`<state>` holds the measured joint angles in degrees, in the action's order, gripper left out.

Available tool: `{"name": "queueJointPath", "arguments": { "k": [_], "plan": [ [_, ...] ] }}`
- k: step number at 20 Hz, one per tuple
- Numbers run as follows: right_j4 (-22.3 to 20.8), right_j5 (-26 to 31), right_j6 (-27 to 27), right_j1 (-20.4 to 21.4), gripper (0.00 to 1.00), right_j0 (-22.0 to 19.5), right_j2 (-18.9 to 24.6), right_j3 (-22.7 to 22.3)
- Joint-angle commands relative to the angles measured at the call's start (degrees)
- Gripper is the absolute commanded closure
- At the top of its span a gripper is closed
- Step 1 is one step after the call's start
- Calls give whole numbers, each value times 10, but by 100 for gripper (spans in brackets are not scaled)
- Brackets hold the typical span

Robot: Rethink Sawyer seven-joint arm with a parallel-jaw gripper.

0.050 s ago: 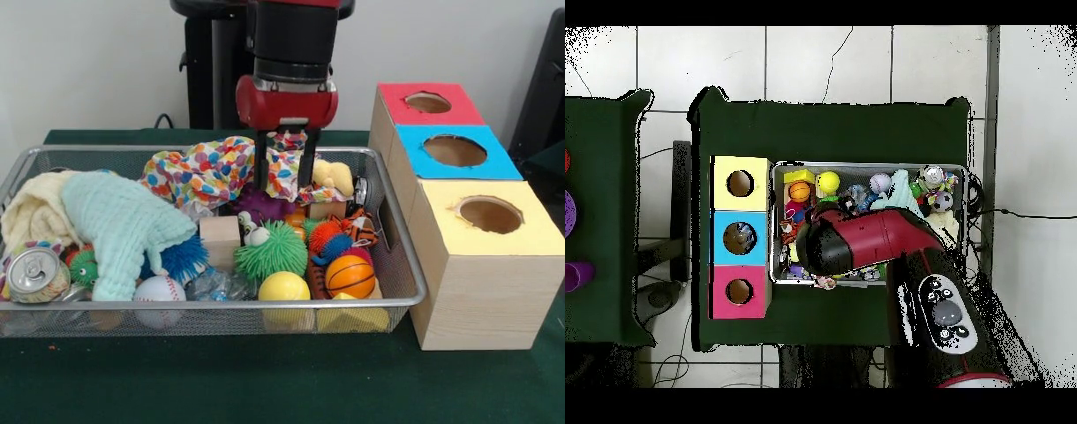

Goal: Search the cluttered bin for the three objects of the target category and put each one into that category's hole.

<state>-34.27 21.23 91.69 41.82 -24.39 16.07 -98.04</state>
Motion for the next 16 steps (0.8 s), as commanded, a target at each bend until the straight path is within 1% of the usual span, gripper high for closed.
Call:
{"name": "queueJointPath", "arguments": {
  "k": [1, 7, 13, 15, 16],
  "plan": [
    [17, 51, 34, -61, 0, -11, -2, 100],
    [15, 54, 7, -89, 0, -27, 10, 135],
    [10, 46, -2, -107, 0, -39, 17, 148],
    [0, 34, 7, -119, 0, -35, 6, 154],
    [-4, 31, 20, -124, 0, -27, -7, 156]
  ]
}}
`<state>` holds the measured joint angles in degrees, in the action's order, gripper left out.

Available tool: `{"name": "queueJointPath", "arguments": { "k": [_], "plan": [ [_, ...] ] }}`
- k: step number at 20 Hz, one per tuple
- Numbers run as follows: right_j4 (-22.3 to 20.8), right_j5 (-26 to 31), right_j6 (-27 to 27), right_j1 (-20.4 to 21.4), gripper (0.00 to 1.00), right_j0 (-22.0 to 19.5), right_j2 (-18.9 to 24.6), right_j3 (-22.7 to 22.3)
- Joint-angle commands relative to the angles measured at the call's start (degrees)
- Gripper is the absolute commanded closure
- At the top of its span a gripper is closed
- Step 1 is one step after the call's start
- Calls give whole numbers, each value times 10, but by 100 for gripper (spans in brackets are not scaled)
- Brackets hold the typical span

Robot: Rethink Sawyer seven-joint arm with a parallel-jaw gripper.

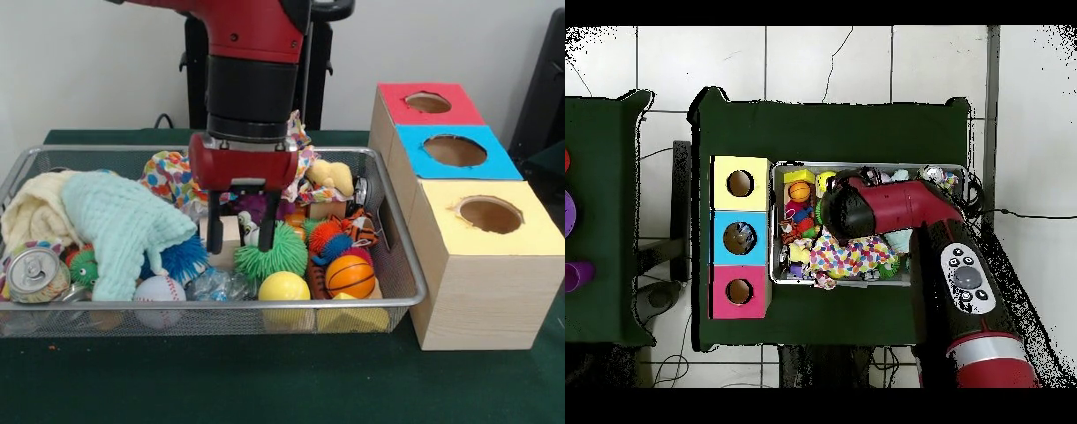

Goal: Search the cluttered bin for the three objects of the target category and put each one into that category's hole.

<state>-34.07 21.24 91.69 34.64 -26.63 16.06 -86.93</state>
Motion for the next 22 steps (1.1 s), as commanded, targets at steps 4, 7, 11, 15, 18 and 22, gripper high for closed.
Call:
{"name": "queueJointPath", "arguments": {
  "k": [4, 7, 11, 15, 18, 22],
  "plan": [
    [-32, -4, 87, -72, 0, 39, -78, 54],
    [-28, -24, 107, -87, 0, 52, -104, 49],
    [-24, -44, 116, -89, 0, 63, -133, 23],
    [-12, -62, 129, -88, 0, 76, -163, -5],
    [2, -79, 151, -100, 0, 96, -190, -2],
    [19, -105, 159, -125, 0, 108, -205, 9]
  ]
}}
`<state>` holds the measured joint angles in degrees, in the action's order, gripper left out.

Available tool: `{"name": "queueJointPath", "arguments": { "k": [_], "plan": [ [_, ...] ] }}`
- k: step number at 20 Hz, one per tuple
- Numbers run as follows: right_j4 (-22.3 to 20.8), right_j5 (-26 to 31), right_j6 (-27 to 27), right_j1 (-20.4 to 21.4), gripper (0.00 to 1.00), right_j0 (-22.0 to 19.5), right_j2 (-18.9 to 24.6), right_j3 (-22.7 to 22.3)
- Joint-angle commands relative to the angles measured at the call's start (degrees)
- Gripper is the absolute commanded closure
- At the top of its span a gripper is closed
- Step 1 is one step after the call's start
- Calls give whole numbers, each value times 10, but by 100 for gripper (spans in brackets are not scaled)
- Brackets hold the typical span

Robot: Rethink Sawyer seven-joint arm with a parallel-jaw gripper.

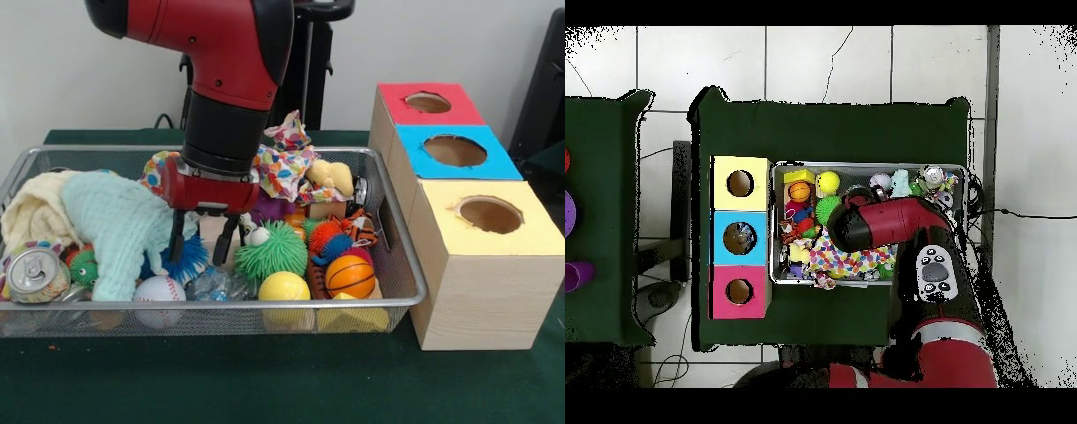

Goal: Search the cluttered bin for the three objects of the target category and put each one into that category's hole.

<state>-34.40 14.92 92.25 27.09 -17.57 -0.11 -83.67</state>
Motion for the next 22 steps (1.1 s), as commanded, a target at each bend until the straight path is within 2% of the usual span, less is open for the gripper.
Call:
{"name": "queueJointPath", "arguments": {
  "k": [1, 12, 22],
  "plan": [
    [24, -51, 153, -57, 0, 18, -46, -21],
    [70, -84, 134, -79, 0, 16, -41, -28],
    [114, -64, 120, -47, 0, -9, 10, -85]
  ]
}}
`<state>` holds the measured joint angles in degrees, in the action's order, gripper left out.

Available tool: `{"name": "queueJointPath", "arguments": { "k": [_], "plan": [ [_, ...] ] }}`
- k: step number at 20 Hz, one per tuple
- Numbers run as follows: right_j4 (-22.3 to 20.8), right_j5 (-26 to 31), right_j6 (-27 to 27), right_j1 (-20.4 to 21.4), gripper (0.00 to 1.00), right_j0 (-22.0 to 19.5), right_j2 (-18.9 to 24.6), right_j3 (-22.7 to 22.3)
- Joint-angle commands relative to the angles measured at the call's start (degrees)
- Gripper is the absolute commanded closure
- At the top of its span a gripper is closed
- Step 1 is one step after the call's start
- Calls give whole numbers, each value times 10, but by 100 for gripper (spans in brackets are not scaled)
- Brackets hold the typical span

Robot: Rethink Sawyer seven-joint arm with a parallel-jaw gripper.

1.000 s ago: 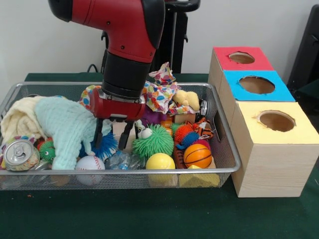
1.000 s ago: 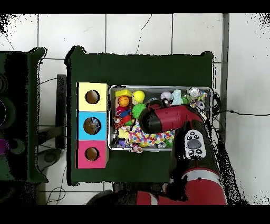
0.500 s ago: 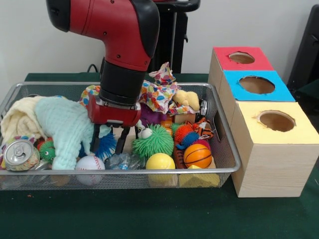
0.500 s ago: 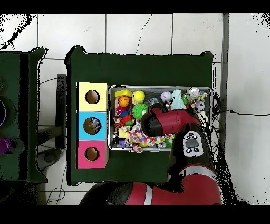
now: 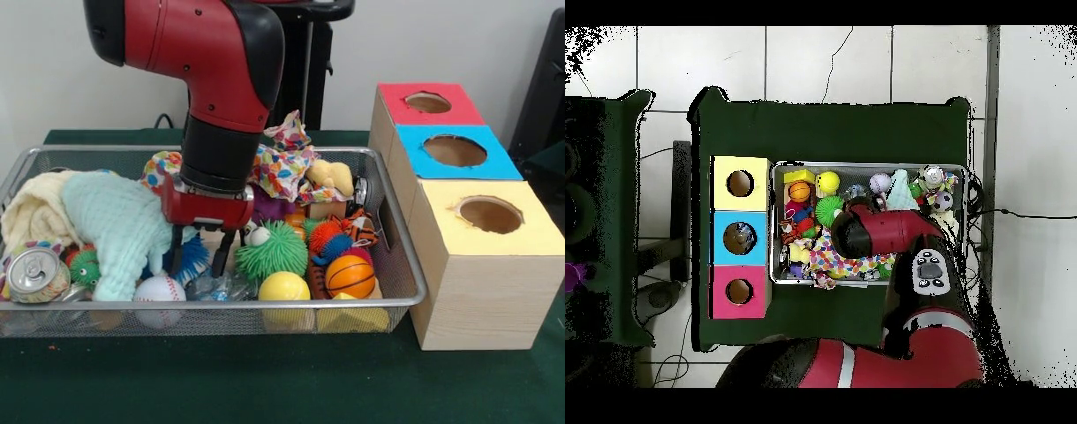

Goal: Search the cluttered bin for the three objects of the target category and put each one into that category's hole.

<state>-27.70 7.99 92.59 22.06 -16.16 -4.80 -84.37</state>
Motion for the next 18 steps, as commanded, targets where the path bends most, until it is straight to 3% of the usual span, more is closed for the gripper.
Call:
{"name": "queueJointPath", "arguments": {
  "k": [1, 11, 18],
  "plan": [
    [53, 9, 117, 7, 0, -24, 61, -84],
    [107, 10, 129, 28, 0, -10, 61, -125],
    [129, -6, 133, 12, 0, 15, 33, -118]
  ]
}}
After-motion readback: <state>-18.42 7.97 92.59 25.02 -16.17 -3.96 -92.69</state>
